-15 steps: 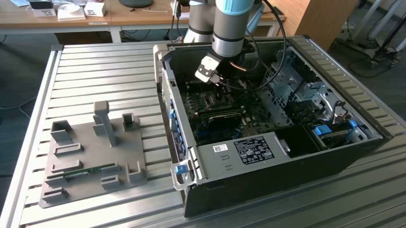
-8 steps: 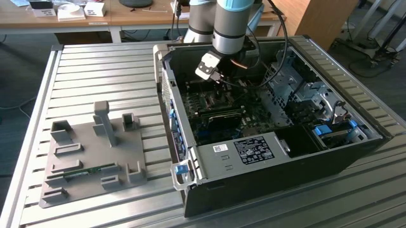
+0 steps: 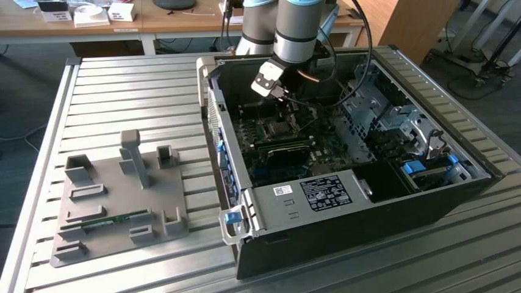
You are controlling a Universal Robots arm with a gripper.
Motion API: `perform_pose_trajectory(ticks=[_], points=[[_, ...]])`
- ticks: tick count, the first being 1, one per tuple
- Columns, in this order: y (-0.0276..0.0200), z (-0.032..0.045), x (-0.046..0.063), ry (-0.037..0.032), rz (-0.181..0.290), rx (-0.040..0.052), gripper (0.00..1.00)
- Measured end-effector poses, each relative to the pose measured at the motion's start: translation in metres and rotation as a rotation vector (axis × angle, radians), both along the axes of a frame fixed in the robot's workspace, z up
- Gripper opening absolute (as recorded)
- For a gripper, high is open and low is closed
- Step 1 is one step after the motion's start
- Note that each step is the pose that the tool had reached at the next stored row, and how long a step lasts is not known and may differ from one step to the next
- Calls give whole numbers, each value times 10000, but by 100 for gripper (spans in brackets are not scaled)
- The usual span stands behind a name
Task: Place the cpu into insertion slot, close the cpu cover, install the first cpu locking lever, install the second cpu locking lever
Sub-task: 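Place the cpu into insertion slot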
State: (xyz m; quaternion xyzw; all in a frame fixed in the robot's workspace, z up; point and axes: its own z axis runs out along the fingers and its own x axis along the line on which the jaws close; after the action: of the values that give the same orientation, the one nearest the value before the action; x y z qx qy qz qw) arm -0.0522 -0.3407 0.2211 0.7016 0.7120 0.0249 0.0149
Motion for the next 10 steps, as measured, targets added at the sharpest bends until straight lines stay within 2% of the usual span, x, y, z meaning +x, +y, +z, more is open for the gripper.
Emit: perform_pose_trajectory(ticks=[10], points=[[0, 1, 7, 0, 0, 0, 11]])
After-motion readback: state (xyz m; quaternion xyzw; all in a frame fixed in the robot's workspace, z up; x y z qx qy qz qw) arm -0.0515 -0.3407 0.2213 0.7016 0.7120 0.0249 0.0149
